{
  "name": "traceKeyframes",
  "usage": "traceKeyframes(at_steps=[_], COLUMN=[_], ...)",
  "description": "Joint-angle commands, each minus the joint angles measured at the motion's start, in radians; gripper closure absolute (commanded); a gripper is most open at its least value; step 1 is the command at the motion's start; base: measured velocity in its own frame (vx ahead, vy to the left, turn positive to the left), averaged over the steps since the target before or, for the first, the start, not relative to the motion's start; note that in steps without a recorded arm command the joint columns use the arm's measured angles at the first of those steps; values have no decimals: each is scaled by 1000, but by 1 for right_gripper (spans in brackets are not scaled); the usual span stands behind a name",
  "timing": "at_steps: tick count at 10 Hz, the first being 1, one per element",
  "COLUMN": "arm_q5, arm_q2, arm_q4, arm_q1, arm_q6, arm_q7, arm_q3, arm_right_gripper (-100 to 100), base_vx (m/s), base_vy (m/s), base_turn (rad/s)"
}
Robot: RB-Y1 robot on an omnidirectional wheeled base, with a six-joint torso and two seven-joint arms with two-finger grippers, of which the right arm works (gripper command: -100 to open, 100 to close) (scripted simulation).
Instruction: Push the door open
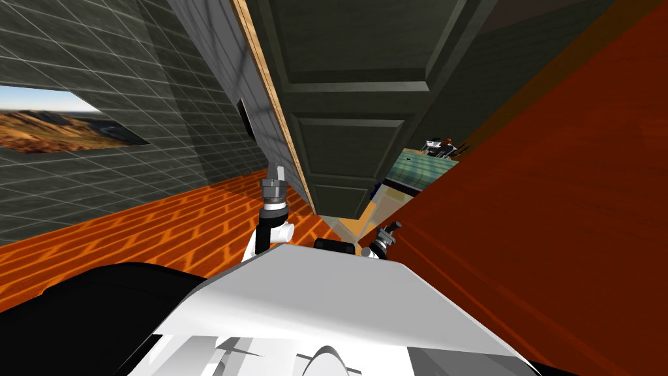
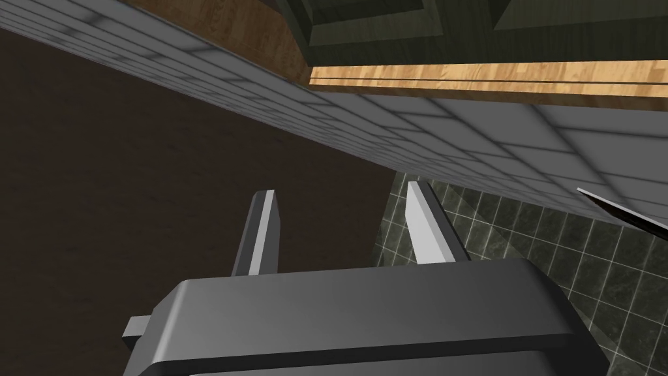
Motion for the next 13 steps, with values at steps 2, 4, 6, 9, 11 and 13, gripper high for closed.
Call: traceKeyframes(at_steps=[2, 4, 6, 9, 11, 13], arm_q5=[-32, -53, -64, -95, -116, -136], arm_q2=[-11, -9, -7, 0, 6, 13], arm_q4=[16, 23, 27, 37, 44, 50], arm_q1=[-20, -30, -35, -49, -58, -67], arm_q6=[-22, -33, -38, -54, -65, -75], arm_q7=[11, 21, 26, 40, 50, 59], arm_q3=[-49, -76, -90, -132, -159, -184], arm_right_gripper=[100, 100, 100, 100, 100, 100], base_vx=[97, 91, 88, 54, 108, 88], base_vy=[-62, -68, -70, -43, -80, -77], base_turn=[51, 49, 32, 42, 44, 44])
